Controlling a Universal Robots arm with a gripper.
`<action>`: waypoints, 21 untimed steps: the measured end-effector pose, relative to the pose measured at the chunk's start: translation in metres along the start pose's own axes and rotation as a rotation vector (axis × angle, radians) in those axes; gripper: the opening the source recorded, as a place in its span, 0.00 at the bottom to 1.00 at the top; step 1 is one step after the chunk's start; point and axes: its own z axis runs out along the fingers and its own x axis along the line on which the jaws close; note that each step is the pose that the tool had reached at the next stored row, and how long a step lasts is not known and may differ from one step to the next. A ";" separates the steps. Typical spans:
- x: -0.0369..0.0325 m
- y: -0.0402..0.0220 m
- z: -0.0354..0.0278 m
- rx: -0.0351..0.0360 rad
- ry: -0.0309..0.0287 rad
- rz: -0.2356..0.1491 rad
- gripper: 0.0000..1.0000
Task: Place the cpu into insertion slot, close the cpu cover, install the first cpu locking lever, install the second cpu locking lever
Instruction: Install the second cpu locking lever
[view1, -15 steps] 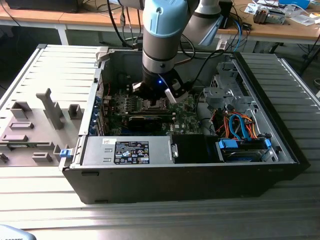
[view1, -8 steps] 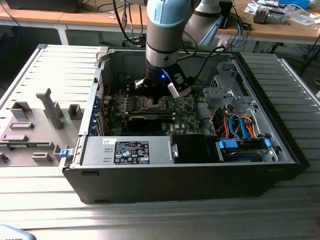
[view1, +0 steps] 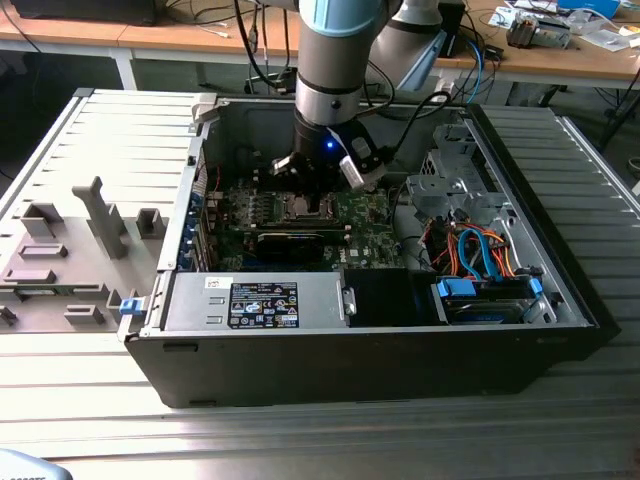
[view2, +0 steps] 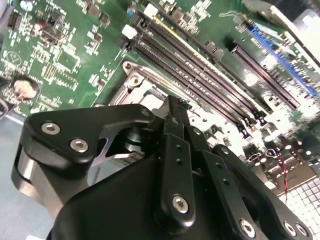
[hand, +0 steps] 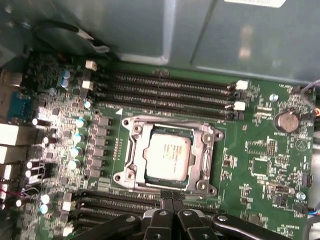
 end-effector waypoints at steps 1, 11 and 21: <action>-0.0007 0.0020 0.0001 0.0146 0.0025 0.000 0.11; -0.0095 0.0304 0.0002 0.2024 0.0355 0.006 0.11; -0.0137 0.0491 -0.0113 0.3354 0.0569 0.010 0.11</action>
